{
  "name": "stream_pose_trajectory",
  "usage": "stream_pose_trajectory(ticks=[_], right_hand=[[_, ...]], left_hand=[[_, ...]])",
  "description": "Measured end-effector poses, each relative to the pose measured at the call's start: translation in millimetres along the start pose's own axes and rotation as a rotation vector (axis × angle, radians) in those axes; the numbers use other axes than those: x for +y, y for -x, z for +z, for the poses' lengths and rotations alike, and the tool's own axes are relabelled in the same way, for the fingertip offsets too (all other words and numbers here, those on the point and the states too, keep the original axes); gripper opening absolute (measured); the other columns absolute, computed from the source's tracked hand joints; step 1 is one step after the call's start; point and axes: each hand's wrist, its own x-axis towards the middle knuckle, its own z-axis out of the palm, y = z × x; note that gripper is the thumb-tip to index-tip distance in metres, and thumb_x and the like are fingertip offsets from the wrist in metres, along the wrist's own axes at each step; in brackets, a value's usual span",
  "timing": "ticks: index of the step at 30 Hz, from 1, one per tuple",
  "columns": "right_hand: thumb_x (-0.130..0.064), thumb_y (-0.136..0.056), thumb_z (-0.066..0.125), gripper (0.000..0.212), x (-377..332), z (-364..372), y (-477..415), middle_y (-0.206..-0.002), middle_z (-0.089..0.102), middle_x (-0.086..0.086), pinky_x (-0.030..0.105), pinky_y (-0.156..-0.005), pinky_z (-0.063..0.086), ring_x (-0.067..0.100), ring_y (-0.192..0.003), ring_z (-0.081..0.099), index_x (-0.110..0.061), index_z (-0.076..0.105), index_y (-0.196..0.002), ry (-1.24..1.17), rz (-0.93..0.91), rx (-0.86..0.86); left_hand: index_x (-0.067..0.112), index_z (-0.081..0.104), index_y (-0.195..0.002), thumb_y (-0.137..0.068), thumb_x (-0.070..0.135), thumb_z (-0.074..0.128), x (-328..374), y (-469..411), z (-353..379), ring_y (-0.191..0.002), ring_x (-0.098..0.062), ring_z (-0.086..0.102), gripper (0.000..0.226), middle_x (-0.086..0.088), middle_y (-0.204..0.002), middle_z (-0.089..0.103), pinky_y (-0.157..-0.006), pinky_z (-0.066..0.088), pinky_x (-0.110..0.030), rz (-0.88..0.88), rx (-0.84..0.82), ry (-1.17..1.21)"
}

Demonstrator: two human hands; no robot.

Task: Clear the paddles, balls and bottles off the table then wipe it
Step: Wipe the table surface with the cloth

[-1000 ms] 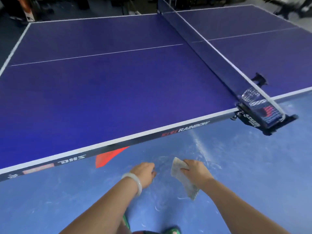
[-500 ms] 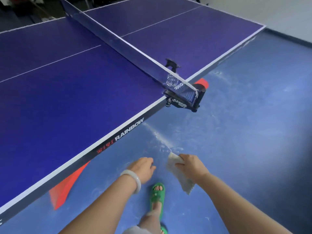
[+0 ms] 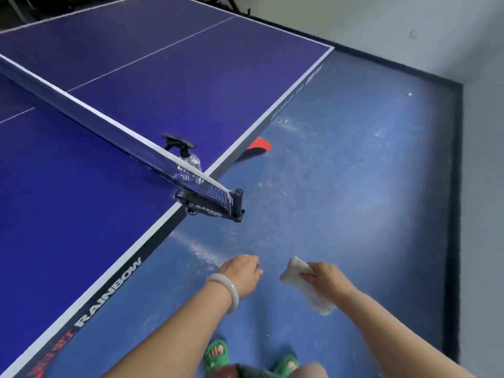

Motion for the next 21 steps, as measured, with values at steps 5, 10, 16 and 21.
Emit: stream_pose_trajectory(ticks=[5,10,16,21], right_hand=[[-0.031,-0.098,0.054,0.026,37.4,-55.9,-51.7,-0.099,0.069,0.007,0.032,-0.072,0.038,0.025,-0.096,0.062,-0.009,0.066,-0.105,0.015,-0.046,0.037],[-0.026,-0.099,0.056,0.024,65.6,-128.5,-119.9,-0.091,0.064,0.006,0.028,-0.066,0.031,0.025,-0.089,0.059,-0.006,0.067,-0.106,0.050,-0.192,0.049],[-0.023,-0.098,0.055,0.020,61.0,-192.4,-191.1,-0.088,0.065,0.006,0.031,-0.071,0.042,0.023,-0.084,0.059,-0.007,0.067,-0.096,0.011,-0.320,-0.019],[-0.028,-0.099,0.053,0.028,15.5,-216.4,-237.3,-0.075,0.055,-0.001,0.014,-0.054,0.035,0.017,-0.071,0.050,-0.018,0.052,-0.073,0.059,-0.429,-0.146]], left_hand=[[0.018,0.058,-0.117,-0.100,0.033,0.041,44.0,-65.5,-14.3,-0.112,-0.027,0.058,0.029,-0.004,-0.125,0.061,-0.093,0.047,-0.038,-0.023,-0.012,-0.012],[0.017,0.058,-0.121,-0.102,0.031,0.039,94.0,-125.9,-34.7,-0.110,-0.027,0.058,0.031,-0.004,-0.126,0.060,-0.090,0.047,-0.035,-0.169,0.068,0.062],[0.015,0.061,-0.117,-0.101,0.030,0.044,122.6,-160.8,-52.5,-0.110,-0.025,0.058,0.028,-0.004,-0.122,0.063,-0.090,0.046,-0.031,-0.339,0.189,0.191],[0.018,0.060,-0.120,-0.100,0.032,0.045,111.9,-181.6,-67.3,-0.114,-0.023,0.058,0.028,-0.001,-0.126,0.062,-0.094,0.046,-0.033,-0.473,0.231,0.253]])
